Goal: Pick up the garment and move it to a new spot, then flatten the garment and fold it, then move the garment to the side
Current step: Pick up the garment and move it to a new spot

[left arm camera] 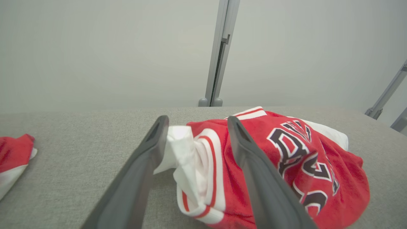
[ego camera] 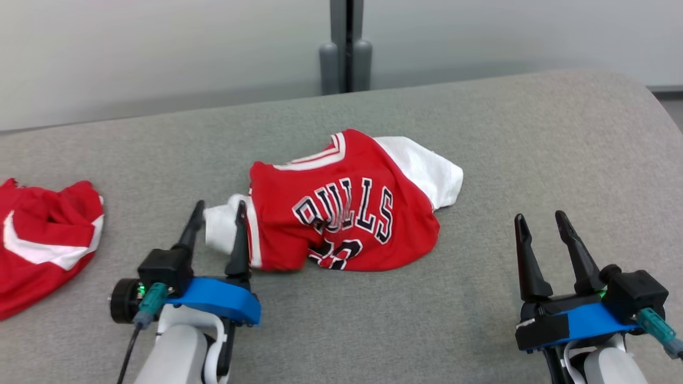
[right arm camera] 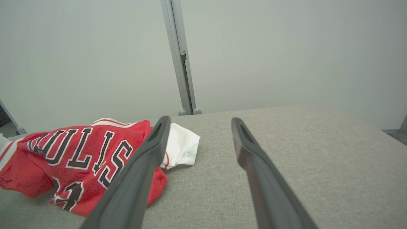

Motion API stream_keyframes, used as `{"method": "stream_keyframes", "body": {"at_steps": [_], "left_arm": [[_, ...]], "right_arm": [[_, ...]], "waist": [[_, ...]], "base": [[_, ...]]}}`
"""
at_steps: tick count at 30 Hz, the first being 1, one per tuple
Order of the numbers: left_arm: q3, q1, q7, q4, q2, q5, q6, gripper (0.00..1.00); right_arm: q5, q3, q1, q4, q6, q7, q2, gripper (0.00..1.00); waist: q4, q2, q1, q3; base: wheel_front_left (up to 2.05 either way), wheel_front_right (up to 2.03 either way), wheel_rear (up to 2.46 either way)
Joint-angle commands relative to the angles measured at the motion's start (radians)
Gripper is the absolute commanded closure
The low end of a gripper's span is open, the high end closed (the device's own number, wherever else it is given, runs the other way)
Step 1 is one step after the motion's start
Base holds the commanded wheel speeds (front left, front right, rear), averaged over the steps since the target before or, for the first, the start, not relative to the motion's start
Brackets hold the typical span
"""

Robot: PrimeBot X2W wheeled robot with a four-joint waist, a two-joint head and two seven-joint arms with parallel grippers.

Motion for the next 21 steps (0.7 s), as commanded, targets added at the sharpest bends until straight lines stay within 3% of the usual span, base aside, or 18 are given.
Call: {"method": "stream_keyframes", "body": {"at_steps": [1,11,21], "left_arm": [[0.023,0.022,-0.007,-0.036,0.012,0.012,0.012,0.00],[0.143,0.159,-0.007,-0.232,0.017,0.066,0.043,0.00],[0.203,0.261,-0.007,-0.282,0.031,0.113,0.013,0.00]], "right_arm": [[-0.006,0.001,0.011,0.004,0.000,-0.003,-0.001,0.00],[-0.018,-0.013,0.050,0.014,0.000,-0.003,-0.001,0.00],[-0.027,-0.035,0.089,0.015,0.000,-0.003,-0.001,0.00]], "waist": [[0.012,0.0000,0.0000,-0.013],[0.074,0.0000,0.0000,-0.076],[0.108,0.0000,0.0000,-0.103]], "base": [[0.00,0.00,0.00],[0.00,0.00,0.00],[0.00,0.00,0.00]]}}
